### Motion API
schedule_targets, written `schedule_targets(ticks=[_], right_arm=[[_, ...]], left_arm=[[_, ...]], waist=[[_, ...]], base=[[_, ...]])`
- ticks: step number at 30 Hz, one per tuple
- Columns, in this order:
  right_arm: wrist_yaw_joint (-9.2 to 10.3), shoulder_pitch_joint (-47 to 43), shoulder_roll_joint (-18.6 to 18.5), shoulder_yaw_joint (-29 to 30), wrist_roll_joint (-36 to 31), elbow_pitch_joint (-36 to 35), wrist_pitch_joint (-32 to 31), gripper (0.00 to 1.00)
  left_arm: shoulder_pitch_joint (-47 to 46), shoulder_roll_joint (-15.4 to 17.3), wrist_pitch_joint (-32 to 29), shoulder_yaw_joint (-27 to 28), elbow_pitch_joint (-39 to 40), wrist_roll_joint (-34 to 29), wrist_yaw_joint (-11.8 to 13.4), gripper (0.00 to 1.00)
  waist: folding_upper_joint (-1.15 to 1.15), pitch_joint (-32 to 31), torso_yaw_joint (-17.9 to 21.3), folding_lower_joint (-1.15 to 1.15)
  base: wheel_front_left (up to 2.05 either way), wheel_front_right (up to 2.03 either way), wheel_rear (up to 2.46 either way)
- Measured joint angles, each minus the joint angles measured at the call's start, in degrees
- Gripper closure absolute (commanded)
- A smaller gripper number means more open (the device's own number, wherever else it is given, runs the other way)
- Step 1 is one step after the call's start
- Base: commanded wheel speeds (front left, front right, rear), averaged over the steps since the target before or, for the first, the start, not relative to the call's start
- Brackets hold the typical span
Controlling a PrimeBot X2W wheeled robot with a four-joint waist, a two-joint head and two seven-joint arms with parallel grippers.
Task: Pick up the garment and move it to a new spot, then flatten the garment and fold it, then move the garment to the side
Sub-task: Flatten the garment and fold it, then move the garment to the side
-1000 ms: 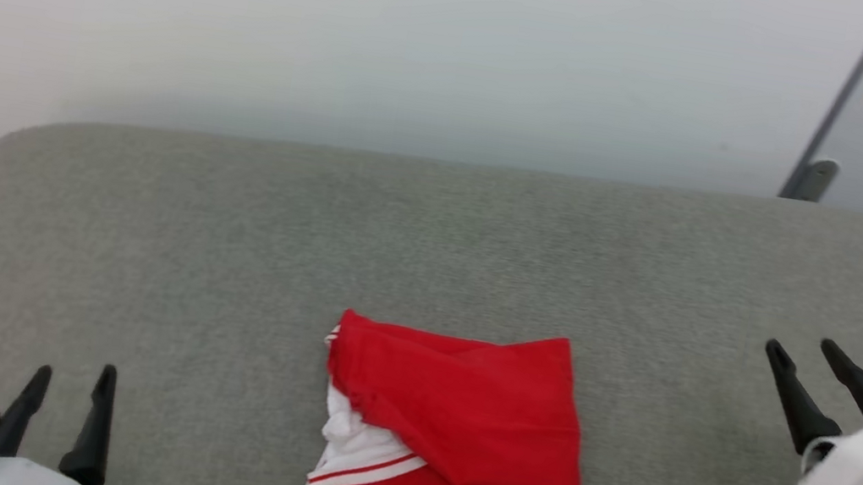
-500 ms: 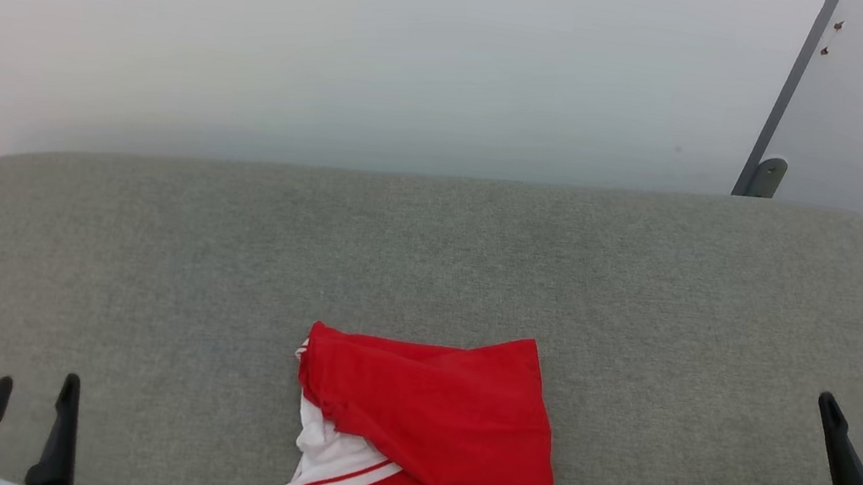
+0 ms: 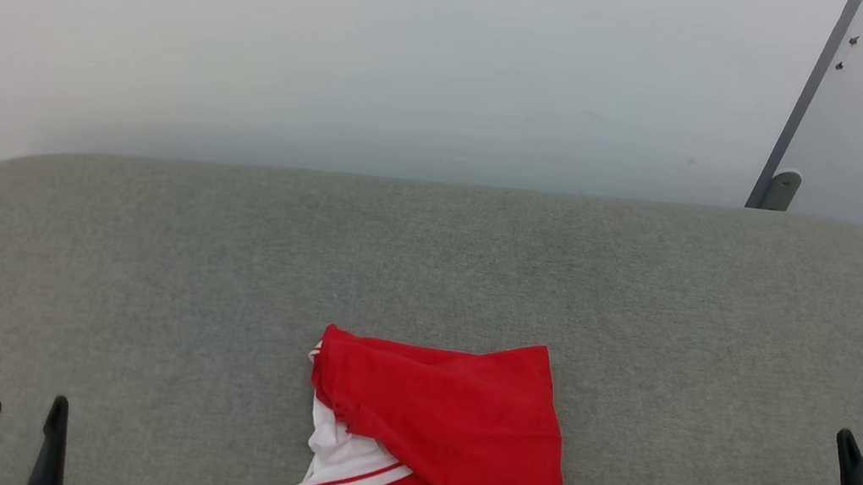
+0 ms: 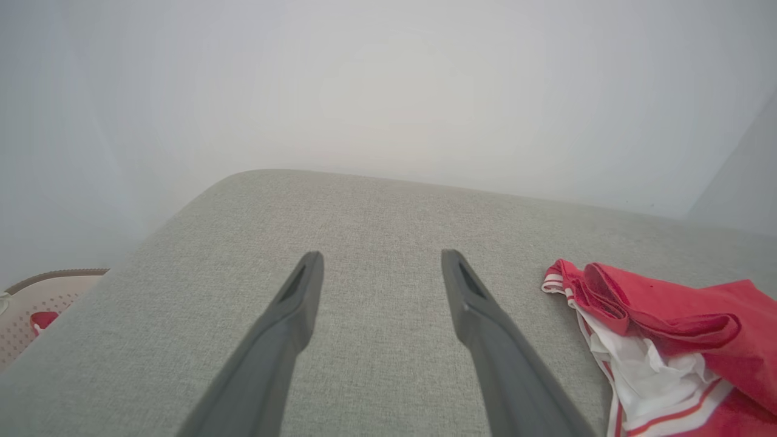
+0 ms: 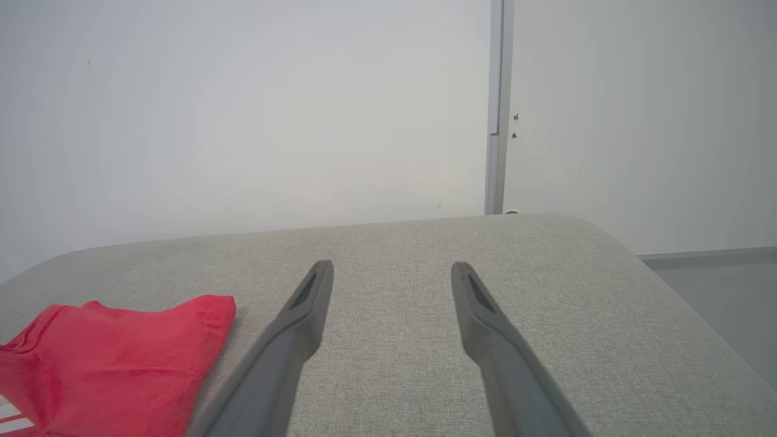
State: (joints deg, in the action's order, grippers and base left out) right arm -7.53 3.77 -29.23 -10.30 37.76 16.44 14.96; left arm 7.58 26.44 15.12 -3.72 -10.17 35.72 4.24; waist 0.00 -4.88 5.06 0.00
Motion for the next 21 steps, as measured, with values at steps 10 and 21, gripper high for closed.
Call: schedule_targets(ticks=[10,21], right_arm=[[0.0,-2.0,1.3,1.9,-2.0,-1.3,0.0,0.0],[0.0,-2.4,1.2,1.8,-2.0,-1.4,0.0,0.0]], left_arm=[[0.0,-1.0,0.0,0.9,-0.7,-1.2,-1.2,0.0],[0.0,-1.1,0.0,0.9,-0.5,-1.9,-1.6,0.0]], waist=[[0.0,-0.3,-0.7,0.0],[0.0,-0.2,-1.9,0.0]], base=[[0.0,0.0,0.0],[0.0,0.0,0.0]])
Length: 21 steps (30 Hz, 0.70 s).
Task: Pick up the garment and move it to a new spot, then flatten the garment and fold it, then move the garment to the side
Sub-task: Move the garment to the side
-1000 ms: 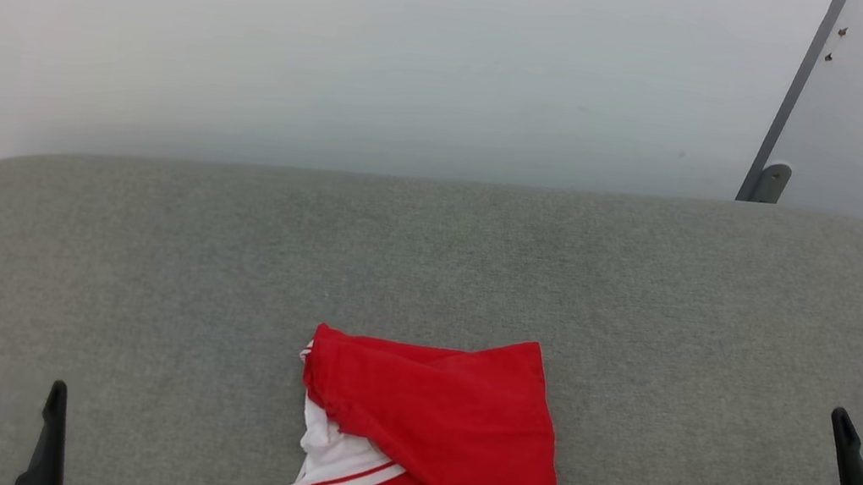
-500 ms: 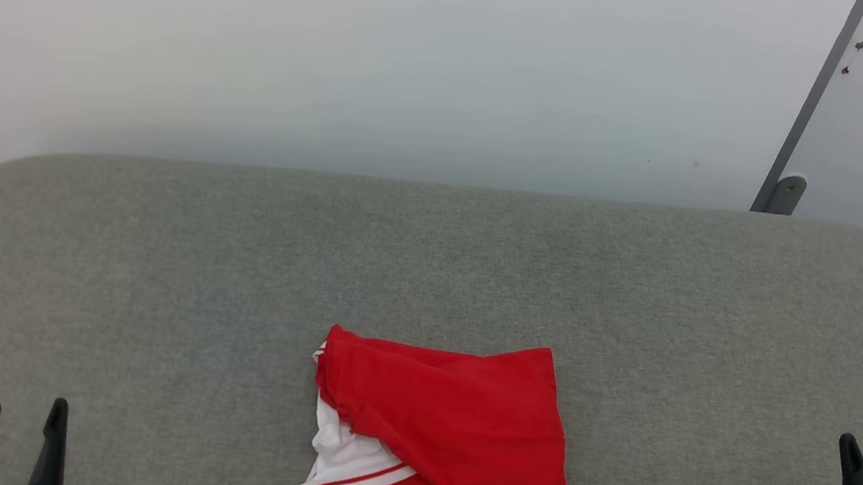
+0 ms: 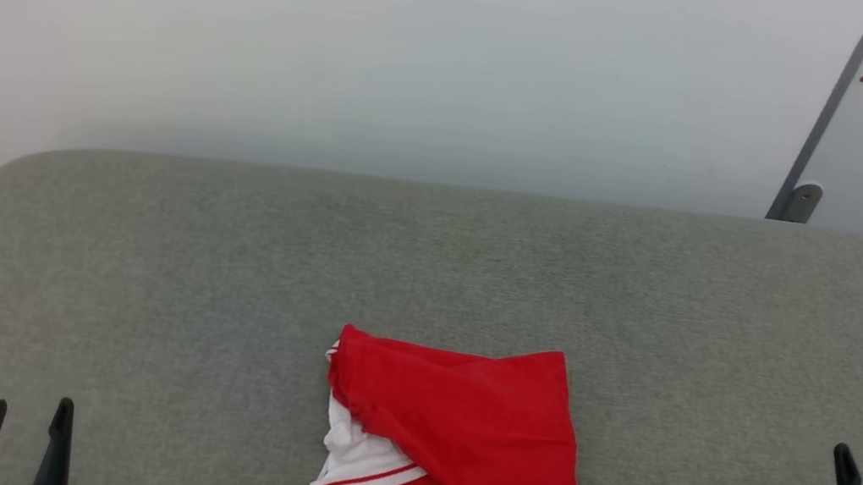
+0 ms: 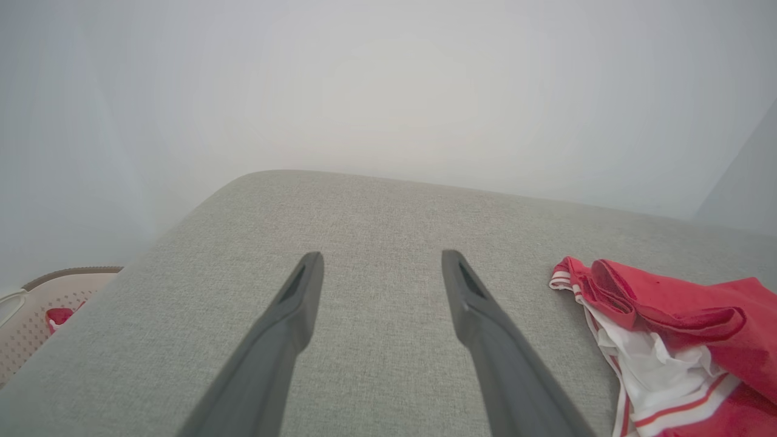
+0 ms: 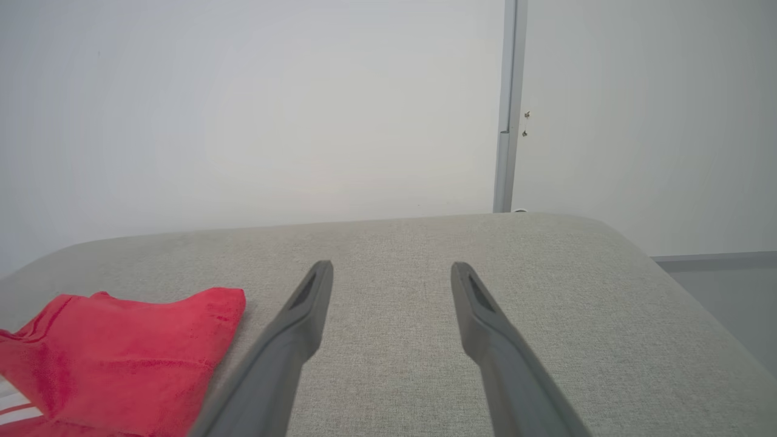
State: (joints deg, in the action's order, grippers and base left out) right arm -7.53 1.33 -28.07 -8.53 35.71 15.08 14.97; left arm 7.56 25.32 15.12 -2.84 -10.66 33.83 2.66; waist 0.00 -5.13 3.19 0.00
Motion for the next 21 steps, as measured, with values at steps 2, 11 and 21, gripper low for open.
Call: schedule_targets(ticks=[2,11,21], right_arm=[[0.0,0.0,0.0,-0.7,0.0,-0.1,-0.1,0.0],[0.0,1.9,0.1,-5.1,0.1,-0.3,-3.1,0.0],[0.0,7.0,1.1,-12.4,3.4,3.6,-11.6,0.0]], left_arm=[[-0.1,0.0,0.0,0.0,0.2,0.0,-0.1,0.0],[-0.4,0.5,-1.1,-0.7,1.4,-0.1,0.4,0.0],[-1.8,0.2,-2.5,-3.1,3.5,-1.2,0.4,0.0]], waist=[[0.0,0.0,-0.5,0.0],[0.0,0.6,-4.3,0.0],[0.0,2.3,-10.8,0.0]], base=[[0.0,0.0,0.0],[0.0,0.0,0.0],[0.0,0.0,0.0]])
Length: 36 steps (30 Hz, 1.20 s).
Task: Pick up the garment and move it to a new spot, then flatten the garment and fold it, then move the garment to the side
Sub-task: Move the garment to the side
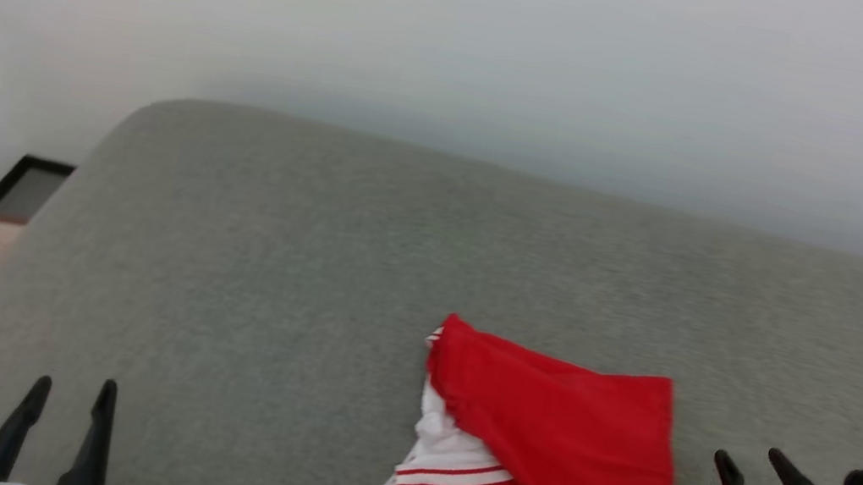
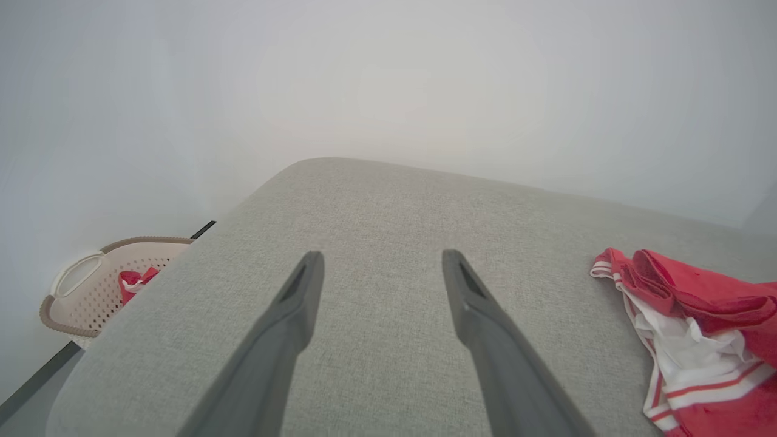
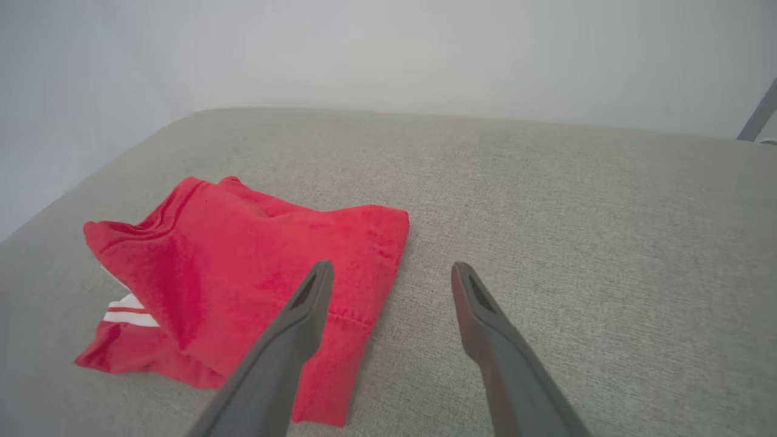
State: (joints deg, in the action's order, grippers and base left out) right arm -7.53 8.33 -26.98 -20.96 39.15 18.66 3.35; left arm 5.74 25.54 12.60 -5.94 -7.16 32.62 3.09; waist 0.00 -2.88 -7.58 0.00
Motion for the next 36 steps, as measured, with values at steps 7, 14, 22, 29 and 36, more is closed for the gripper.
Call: schedule_targets(ticks=[7,14,22,29,36], right_arm=[[0.0,5.0,-1.3,-3.4,3.7,5.2,-8.8,0.0],[0.0,9.4,-2.0,-5.0,6.5,10.8,-17.3,0.0],[0.01,13.0,-1.9,-6.1,9.7,12.7,-23.6,1.0],[-0.04,14.4,-2.1,-6.9,9.3,12.4,-23.4,1.0],[-0.02,16.1,-5.0,-5.5,7.6,9.8,-23.0,1.0]], left_arm=[[-1.9,-0.7,-0.2,-1.5,0.2,-0.1,-0.1,0.0],[-4.8,-2.2,0.6,-3.0,-1.5,-0.4,-1.1,0.0],[-6.1,-3.0,1.3,-3.4,-3.4,-0.5,-1.7,0.0],[-6.9,-3.3,1.6,-3.3,-4.4,-0.8,-2.1,0.0],[-8.4,-3.3,2.0,-3.7,-4.6,-1.1,-2.6,0.0]], waist=[[0.0,3.1,-4.8,0.0],[0.0,7.1,-8.1,0.0],[0.0,9.4,-10.0,0.0],[0.0,9.4,-9.0,0.0],[0.0,9.4,-6.7,0.0]], base=[[0.0,0.0,0.0],[0.0,0.0,0.0],[0.0,0.0,0.0],[0.0,0.0,0.0],[0.0,0.0,0.0]])
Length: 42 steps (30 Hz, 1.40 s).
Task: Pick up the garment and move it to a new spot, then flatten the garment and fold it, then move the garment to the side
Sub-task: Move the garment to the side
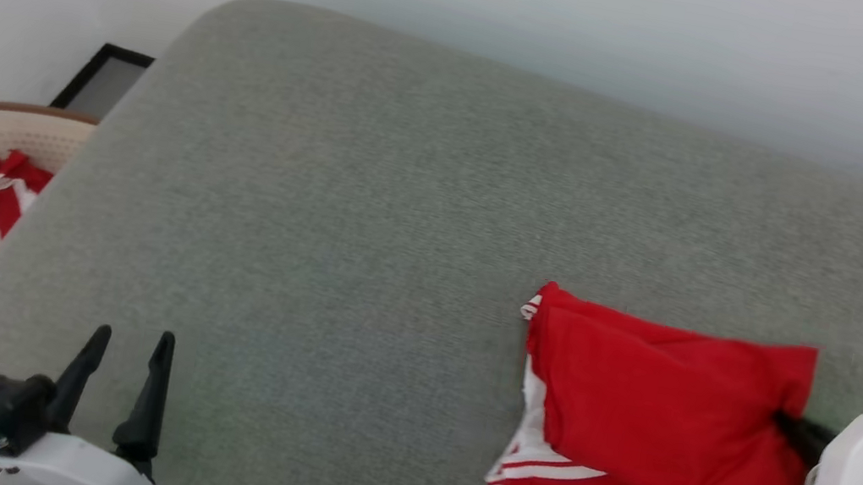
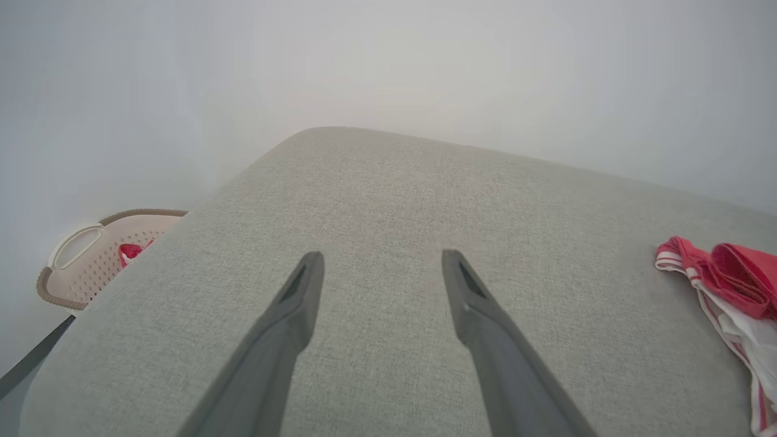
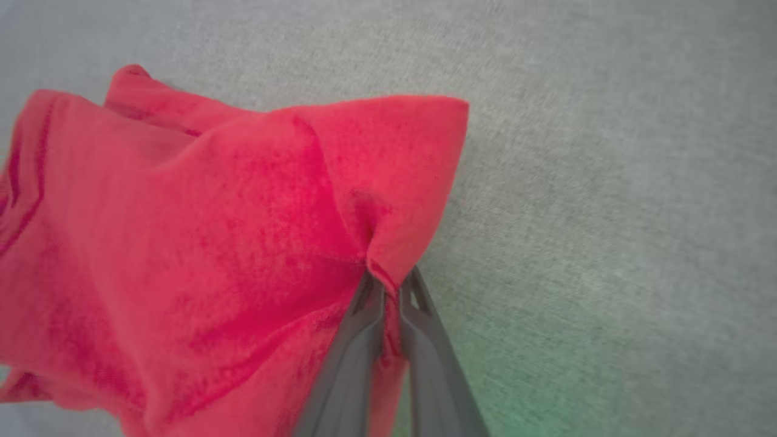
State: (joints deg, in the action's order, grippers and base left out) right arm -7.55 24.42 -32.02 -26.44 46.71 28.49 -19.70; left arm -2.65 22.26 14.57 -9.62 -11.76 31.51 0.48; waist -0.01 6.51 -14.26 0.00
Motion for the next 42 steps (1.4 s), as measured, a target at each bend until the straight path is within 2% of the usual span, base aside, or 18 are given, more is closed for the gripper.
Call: schedule_targets(ticks=[12,22,30,42], right_arm=[[0.01,4.3,-7.5,2.8,-3.8,-3.9,-2.0,1.0],[0.01,9.4,-14.7,2.1,-6.2,-5.5,0.6,1.0],[0.01,15.1,-20.0,0.3,-9.7,-2.3,6.0,1.0],[0.01,23.1,-24.3,-3.0,-17.7,6.1,14.6,1.0]], left_arm=[[-6.8,-0.5,0.1,-3.1,-1.4,-2.3,-1.6,0.0],[-13.9,-1.3,0.1,-5.3,-2.9,-3.9,-3.4,0.0],[-19.4,-1.3,0.2,-6.7,-4.8,-4.9,-4.6,0.0],[-26.2,-0.9,0.1,-9.3,-5.7,-7.0,-5.9,0.0]], waist=[[0.0,1.9,5.5,0.0],[0.0,5.0,11.6,0.0],[0.0,8.6,16.6,0.0],[0.0,15.4,22.1,0.0]], base=[[0.0,0.0,0.0],[0.0,0.0,0.0],[0.0,0.0,0.0],[0.0,0.0,0.0]])
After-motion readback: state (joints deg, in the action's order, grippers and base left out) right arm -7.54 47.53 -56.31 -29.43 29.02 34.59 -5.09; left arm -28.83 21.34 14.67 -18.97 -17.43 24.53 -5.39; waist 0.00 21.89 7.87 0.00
